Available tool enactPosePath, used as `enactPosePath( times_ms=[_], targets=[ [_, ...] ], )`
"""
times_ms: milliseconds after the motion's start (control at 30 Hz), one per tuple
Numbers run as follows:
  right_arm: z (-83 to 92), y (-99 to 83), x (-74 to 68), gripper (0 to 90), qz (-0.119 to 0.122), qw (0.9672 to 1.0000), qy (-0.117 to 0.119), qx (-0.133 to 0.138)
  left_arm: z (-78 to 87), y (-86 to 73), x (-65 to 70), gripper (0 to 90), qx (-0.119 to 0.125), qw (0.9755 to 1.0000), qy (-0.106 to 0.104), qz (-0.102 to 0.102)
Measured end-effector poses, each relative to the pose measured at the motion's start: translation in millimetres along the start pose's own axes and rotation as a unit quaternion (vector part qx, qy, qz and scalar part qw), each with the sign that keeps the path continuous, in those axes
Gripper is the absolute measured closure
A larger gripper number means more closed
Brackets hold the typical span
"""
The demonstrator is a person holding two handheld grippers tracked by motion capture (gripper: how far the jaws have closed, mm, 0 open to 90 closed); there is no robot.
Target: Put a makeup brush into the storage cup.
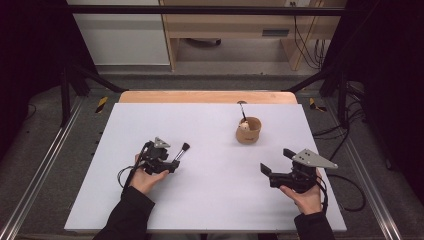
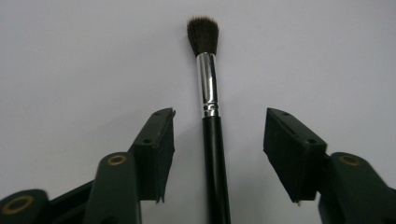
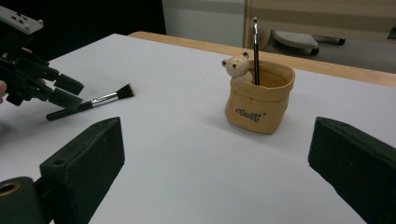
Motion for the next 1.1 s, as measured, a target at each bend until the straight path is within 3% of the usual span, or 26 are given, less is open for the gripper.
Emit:
enactPosePath(
  times_ms=[233, 400, 733, 1100],
  targets=[
    [1.3, 1.7, 1.3, 4.4, 0.001, 1.0000, -0.001, 0.003, 9.9, 14.9, -2.3, 31.5, -0.018, 0.9996, 0.005, -0.021],
    [0.9, 1.3, 0.4, 4.5, 0.001, 1.0000, 0.000, 0.001, 10.3, 26.1, -1.7, 29.2, -0.034, 0.9989, 0.002, -0.033],
    [0.7, 1.3, 0.0, 4.7, 0.001, 1.0000, 0.003, 0.000, -4.4, 34.9, -2.4, 30.7, -0.072, 0.9965, 0.003, -0.044],
    [-0.3, 0.4, -0.5, 4.9, 0.002, 1.0000, 0.006, -0.003, -19.7, 28.0, -8.3, 38.7, -0.120, 0.9920, -0.004, -0.039]
  ],
)
Point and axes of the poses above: each handheld gripper's, and its own axes: z roughly backward along the jaws, y roughly out of its top, x roughly to its right, the point moved 6 cm from there along -z, roughly forward along the jaws, and after that the axes turned 6 degrees about -y, right-handed, at the moved point
